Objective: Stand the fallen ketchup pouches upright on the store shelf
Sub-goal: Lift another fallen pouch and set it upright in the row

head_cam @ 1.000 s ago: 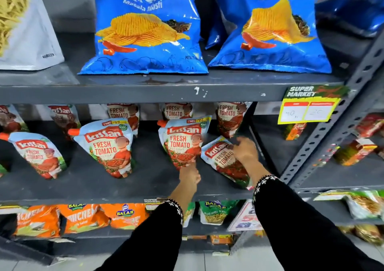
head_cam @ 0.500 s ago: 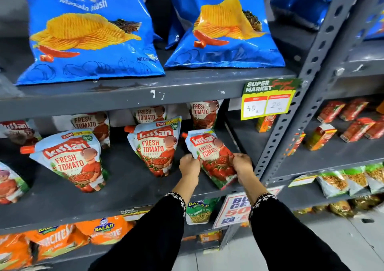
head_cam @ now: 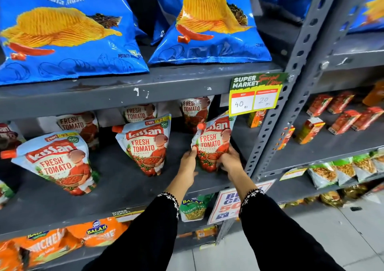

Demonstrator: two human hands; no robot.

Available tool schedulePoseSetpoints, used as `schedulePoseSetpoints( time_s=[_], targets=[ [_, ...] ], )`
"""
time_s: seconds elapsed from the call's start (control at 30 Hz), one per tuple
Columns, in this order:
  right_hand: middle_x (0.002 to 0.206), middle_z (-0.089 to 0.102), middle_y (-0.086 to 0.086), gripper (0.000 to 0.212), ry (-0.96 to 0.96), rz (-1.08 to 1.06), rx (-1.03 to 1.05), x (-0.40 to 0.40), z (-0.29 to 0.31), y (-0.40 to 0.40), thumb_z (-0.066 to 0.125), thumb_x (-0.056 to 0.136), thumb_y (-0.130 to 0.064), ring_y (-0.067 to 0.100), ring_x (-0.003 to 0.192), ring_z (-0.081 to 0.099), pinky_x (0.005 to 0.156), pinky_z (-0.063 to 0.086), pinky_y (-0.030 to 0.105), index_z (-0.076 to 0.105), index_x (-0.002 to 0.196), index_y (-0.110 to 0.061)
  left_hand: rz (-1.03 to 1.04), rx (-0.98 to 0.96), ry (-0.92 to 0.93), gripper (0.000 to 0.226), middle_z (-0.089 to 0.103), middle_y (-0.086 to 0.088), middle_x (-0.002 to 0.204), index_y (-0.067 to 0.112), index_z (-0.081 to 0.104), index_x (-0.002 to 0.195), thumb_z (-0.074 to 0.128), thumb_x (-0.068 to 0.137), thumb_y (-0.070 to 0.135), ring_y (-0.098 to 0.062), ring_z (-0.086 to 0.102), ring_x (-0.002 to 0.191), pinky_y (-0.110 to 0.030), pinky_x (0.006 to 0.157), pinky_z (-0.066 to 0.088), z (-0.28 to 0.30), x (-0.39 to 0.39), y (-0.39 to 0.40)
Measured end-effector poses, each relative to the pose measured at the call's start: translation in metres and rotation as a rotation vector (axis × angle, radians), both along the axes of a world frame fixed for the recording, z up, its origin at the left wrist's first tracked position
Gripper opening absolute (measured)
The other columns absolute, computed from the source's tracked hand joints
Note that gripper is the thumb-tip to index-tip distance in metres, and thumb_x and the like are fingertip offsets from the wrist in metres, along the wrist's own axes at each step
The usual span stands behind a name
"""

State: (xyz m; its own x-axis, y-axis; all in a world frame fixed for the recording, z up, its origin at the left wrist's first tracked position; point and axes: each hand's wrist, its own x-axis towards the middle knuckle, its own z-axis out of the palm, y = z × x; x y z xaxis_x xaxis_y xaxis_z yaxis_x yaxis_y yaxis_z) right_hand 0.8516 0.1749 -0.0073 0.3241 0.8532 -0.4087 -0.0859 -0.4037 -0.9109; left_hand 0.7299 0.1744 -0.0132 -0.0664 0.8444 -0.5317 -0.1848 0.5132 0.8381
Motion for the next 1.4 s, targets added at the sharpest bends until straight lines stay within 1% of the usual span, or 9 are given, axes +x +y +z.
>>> schedulePoseSetpoints(
  time_s=[0.1,0.53,0.7,0.8,0.9,1.07,1.23,1.3,1.4],
  targets=[
    [0.132,0.058,0.009,0.071,-0.116,0.093,-0.022,-0.002,-0.001,-0.002,0.052,0.075,0.015,0.03,0.123,0.05,0.103,0.046,0.049,0.043,0.135,-0.021,0.033,-0.045,-0.082,0.053,0.045,-0.004,0.146,0.017,0.042,0.139,0.039,0.095,0.047,-0.028,0.043,0.132,-0.048,0.104,0.037,-0.001,0.006,-0.001],
    [0.124,0.064,0.015,0.056,-0.123,0.108,0.003,-0.005,-0.013,0.017,0.057,0.076,0.01,0.035,0.115,0.058,0.094,0.05,0.044,0.05,0.126,-0.015,0.034,-0.023,-0.088,0.052,0.046,-0.007,0.147,0.016,0.041,0.14,0.036,0.097,0.045,-0.029,0.043,0.134,-0.051,0.11,0.029,0.003,0.001,0.02],
    [0.138,0.054,0.015,0.066,-0.104,0.037,-0.04,-0.009,-0.02,0.017,0.062,0.078,0.006,0.031,0.127,0.05,0.109,0.041,0.046,0.04,0.139,-0.007,0.088,-0.023,-0.037,0.059,0.065,-0.005,0.11,0.007,0.05,0.134,0.044,0.093,0.049,-0.021,0.059,0.091,-0.035,0.078,0.047,-0.009,-0.009,0.01],
    [0.138,0.05,0.025,0.056,-0.27,-0.147,-0.094,-0.027,-0.021,0.004,0.058,0.087,-0.013,0.036,0.128,0.048,0.107,0.041,0.041,0.038,0.136,0.004,0.164,-0.049,0.043,0.062,0.056,-0.018,0.133,-0.002,0.053,0.127,0.046,0.092,0.049,-0.033,0.052,0.12,-0.041,0.103,0.044,-0.018,-0.029,0.002],
    [0.122,0.058,0.031,0.036,-0.317,-0.297,-0.075,-0.056,-0.022,-0.012,0.054,0.085,-0.012,0.042,0.114,0.055,0.094,0.046,0.044,0.052,0.113,0.011,0.245,-0.067,0.086,0.06,0.052,-0.024,0.137,-0.002,0.053,0.128,0.049,0.091,0.046,-0.038,0.05,0.126,-0.045,0.107,0.042,-0.023,-0.055,-0.012],
    [0.12,0.062,0.025,0.02,-0.153,-0.149,-0.075,-0.124,-0.019,-0.024,0.065,0.081,-0.013,0.039,0.111,0.058,0.099,0.047,0.047,0.055,0.097,-0.005,0.383,-0.146,0.138,0.069,0.06,-0.025,0.126,-0.004,0.054,0.124,0.057,0.084,0.052,-0.038,0.059,0.116,-0.045,0.1,0.048,-0.023,-0.125,-0.033],
    [0.149,0.041,0.008,0.069,0.115,0.126,-0.058,-0.167,-0.007,-0.016,0.06,0.089,-0.034,0.027,0.129,0.047,0.1,0.046,0.04,0.028,0.147,-0.017,0.27,-0.014,0.031,0.069,0.042,-0.015,0.148,0.009,0.039,0.141,0.045,0.09,0.054,-0.032,0.042,0.134,-0.043,0.112,0.036,0.0,-0.179,-0.022],
    [0.145,0.046,0.007,0.068,0.256,0.135,-0.058,-0.173,0.001,-0.015,0.052,0.092,-0.04,0.025,0.108,0.056,0.079,0.051,0.034,0.021,0.149,-0.024,0.198,0.026,-0.089,0.063,0.039,-0.008,0.151,0.015,0.038,0.142,0.041,0.092,0.053,-0.027,0.038,0.137,-0.04,0.111,0.033,0.011,-0.185,-0.018],
    [0.138,0.053,0.008,0.056,0.266,0.169,-0.063,-0.18,0.004,-0.012,0.04,0.094,-0.049,0.028,0.104,0.057,0.087,0.048,0.041,0.033,0.143,-0.024,0.097,0.033,-0.209,0.063,0.044,-0.008,0.148,0.017,0.04,0.142,0.039,0.092,0.056,-0.025,0.041,0.136,-0.038,0.109,0.033,0.02,-0.188,-0.018]
  ],
)
